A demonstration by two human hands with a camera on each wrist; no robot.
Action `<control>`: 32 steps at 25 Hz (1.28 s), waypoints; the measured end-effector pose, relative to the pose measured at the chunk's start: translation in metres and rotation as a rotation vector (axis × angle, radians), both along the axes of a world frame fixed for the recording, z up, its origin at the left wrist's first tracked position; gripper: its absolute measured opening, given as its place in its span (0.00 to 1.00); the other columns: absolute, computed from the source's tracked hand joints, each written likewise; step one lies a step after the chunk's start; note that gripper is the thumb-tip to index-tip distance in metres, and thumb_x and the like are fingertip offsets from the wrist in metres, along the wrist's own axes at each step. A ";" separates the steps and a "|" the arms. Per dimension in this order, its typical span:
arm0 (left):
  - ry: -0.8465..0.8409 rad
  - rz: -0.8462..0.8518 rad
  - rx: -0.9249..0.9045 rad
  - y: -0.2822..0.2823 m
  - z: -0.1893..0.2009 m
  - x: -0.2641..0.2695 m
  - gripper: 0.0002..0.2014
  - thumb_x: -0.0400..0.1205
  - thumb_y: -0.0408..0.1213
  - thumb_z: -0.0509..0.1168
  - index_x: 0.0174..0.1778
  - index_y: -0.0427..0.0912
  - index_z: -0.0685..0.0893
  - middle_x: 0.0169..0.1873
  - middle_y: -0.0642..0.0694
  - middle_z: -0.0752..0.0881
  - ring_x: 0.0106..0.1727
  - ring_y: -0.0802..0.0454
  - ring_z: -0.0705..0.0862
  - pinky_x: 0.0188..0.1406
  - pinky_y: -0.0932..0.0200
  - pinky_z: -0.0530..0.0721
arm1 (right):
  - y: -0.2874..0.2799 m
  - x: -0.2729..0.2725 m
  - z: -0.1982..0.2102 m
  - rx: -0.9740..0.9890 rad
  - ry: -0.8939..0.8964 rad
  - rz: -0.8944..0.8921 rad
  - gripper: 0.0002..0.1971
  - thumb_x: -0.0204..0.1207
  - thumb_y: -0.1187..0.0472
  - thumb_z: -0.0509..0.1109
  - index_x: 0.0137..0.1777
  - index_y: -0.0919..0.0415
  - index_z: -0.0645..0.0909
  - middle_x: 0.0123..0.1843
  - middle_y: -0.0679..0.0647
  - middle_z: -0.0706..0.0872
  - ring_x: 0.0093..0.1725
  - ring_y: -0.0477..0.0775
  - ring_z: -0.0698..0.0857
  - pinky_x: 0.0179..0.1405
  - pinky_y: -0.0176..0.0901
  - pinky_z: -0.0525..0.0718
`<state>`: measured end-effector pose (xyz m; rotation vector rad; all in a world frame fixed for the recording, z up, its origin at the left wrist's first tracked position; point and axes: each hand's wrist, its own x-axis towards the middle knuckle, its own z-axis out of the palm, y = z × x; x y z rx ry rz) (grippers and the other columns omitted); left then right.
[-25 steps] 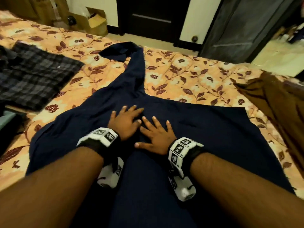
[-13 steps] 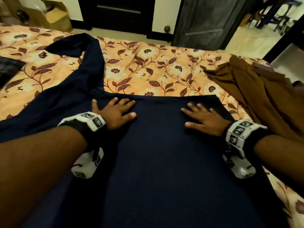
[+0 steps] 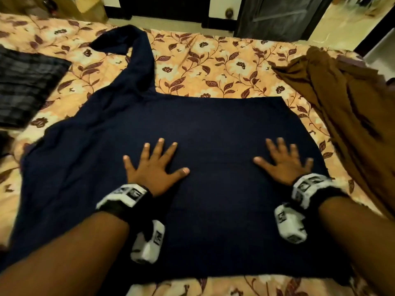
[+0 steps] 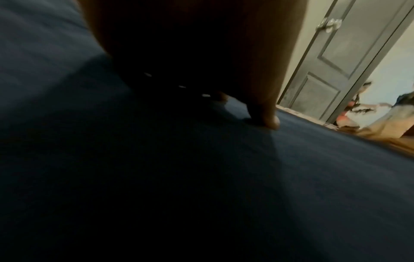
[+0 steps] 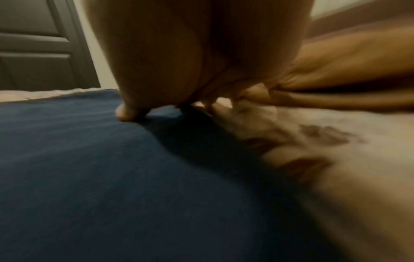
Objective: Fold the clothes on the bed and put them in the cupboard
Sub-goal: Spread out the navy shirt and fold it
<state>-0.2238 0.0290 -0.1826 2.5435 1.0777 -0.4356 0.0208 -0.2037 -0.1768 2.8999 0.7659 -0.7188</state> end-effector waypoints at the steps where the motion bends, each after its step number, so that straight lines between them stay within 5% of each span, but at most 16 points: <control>1: 0.045 0.086 -0.004 0.022 0.007 -0.026 0.45 0.68 0.82 0.45 0.81 0.74 0.39 0.84 0.62 0.36 0.85 0.48 0.36 0.76 0.25 0.34 | -0.031 0.028 0.004 -0.040 -0.039 -0.123 0.64 0.41 0.08 0.33 0.82 0.35 0.39 0.86 0.50 0.39 0.85 0.62 0.42 0.80 0.71 0.42; 2: 0.099 0.157 0.009 0.037 0.014 -0.053 0.49 0.64 0.84 0.42 0.81 0.72 0.38 0.84 0.59 0.35 0.85 0.46 0.36 0.76 0.24 0.35 | -0.064 0.048 0.012 -0.097 -0.085 -0.230 0.72 0.32 0.08 0.28 0.84 0.40 0.41 0.87 0.55 0.43 0.84 0.65 0.45 0.80 0.70 0.46; 4: 0.148 0.226 0.089 0.033 0.029 -0.087 0.49 0.66 0.82 0.38 0.83 0.67 0.36 0.85 0.54 0.35 0.85 0.41 0.35 0.77 0.23 0.37 | -0.092 0.032 0.040 -0.171 -0.166 -0.249 0.66 0.43 0.11 0.31 0.85 0.44 0.45 0.86 0.56 0.45 0.84 0.66 0.46 0.78 0.73 0.48; 6: 0.027 0.140 0.075 -0.027 0.032 -0.077 0.44 0.75 0.77 0.43 0.83 0.64 0.34 0.85 0.52 0.36 0.85 0.39 0.36 0.78 0.24 0.39 | -0.065 -0.034 0.047 -0.110 -0.091 -0.018 0.47 0.67 0.20 0.40 0.84 0.41 0.44 0.87 0.51 0.42 0.84 0.63 0.44 0.78 0.73 0.48; 7: -0.048 0.044 0.018 -0.071 0.027 -0.065 0.42 0.78 0.74 0.44 0.82 0.63 0.32 0.85 0.54 0.36 0.85 0.40 0.37 0.77 0.25 0.38 | -0.044 -0.073 0.035 -0.072 -0.003 0.125 0.42 0.71 0.23 0.42 0.83 0.39 0.43 0.87 0.49 0.40 0.85 0.61 0.42 0.79 0.73 0.47; 10: -0.112 -0.033 -0.069 -0.160 0.004 -0.062 0.39 0.74 0.71 0.30 0.81 0.63 0.30 0.83 0.59 0.33 0.86 0.46 0.37 0.79 0.28 0.36 | -0.025 -0.177 -0.001 0.045 0.068 0.288 0.43 0.65 0.20 0.33 0.81 0.33 0.35 0.85 0.43 0.35 0.84 0.56 0.37 0.78 0.70 0.39; 13: -0.011 0.194 -0.015 -0.129 -0.002 -0.127 0.42 0.72 0.79 0.34 0.82 0.68 0.36 0.84 0.59 0.35 0.85 0.43 0.36 0.76 0.26 0.35 | -0.104 -0.154 0.009 -0.015 0.004 -0.058 0.45 0.63 0.19 0.34 0.81 0.34 0.32 0.85 0.44 0.34 0.84 0.59 0.39 0.79 0.73 0.41; 16: 0.024 0.504 0.063 -0.112 0.018 -0.143 0.44 0.74 0.76 0.37 0.85 0.60 0.42 0.86 0.47 0.37 0.84 0.33 0.36 0.75 0.22 0.37 | -0.140 -0.122 0.042 -0.170 -0.046 -0.327 0.55 0.54 0.16 0.28 0.83 0.40 0.34 0.86 0.52 0.35 0.84 0.66 0.40 0.78 0.74 0.47; 19: -0.109 0.113 -0.041 -0.152 0.016 -0.083 0.35 0.84 0.66 0.43 0.85 0.60 0.42 0.84 0.53 0.33 0.85 0.41 0.34 0.76 0.26 0.33 | -0.067 -0.164 0.032 -0.020 0.021 0.109 0.56 0.56 0.17 0.22 0.84 0.44 0.37 0.86 0.54 0.35 0.84 0.60 0.37 0.80 0.68 0.40; 21: -0.126 -0.057 -0.151 -0.171 0.007 -0.073 0.32 0.82 0.63 0.35 0.84 0.62 0.39 0.78 0.57 0.26 0.85 0.44 0.34 0.78 0.28 0.34 | -0.034 -0.209 0.010 0.068 0.132 0.322 0.53 0.55 0.17 0.21 0.82 0.39 0.34 0.82 0.45 0.29 0.84 0.54 0.33 0.79 0.66 0.34; 23: -0.035 -0.044 -0.132 -0.165 0.003 -0.102 0.37 0.73 0.68 0.27 0.82 0.68 0.34 0.76 0.61 0.24 0.85 0.48 0.33 0.77 0.29 0.32 | -0.038 -0.212 0.005 0.076 0.103 0.278 0.45 0.61 0.19 0.27 0.80 0.34 0.30 0.80 0.39 0.27 0.83 0.52 0.32 0.78 0.69 0.33; 27: 0.093 0.407 0.020 -0.123 0.022 -0.129 0.44 0.74 0.78 0.43 0.80 0.67 0.30 0.80 0.48 0.22 0.82 0.35 0.27 0.73 0.21 0.35 | -0.062 -0.155 0.020 -0.061 0.077 -0.263 0.45 0.64 0.18 0.38 0.80 0.32 0.31 0.84 0.41 0.30 0.84 0.59 0.34 0.70 0.86 0.45; 29: -0.071 0.270 0.154 -0.094 0.035 -0.080 0.40 0.81 0.68 0.50 0.81 0.66 0.32 0.81 0.47 0.24 0.82 0.36 0.27 0.73 0.22 0.34 | -0.021 -0.141 0.023 -0.003 0.046 -0.141 0.42 0.70 0.21 0.42 0.82 0.34 0.37 0.85 0.43 0.34 0.84 0.60 0.36 0.71 0.86 0.46; 32: -0.137 0.043 -0.031 -0.058 0.030 -0.009 0.30 0.87 0.58 0.49 0.82 0.71 0.43 0.85 0.53 0.33 0.85 0.43 0.34 0.75 0.22 0.34 | 0.072 -0.157 0.017 0.151 0.090 0.294 0.34 0.78 0.29 0.47 0.82 0.33 0.40 0.85 0.41 0.36 0.84 0.56 0.36 0.75 0.80 0.41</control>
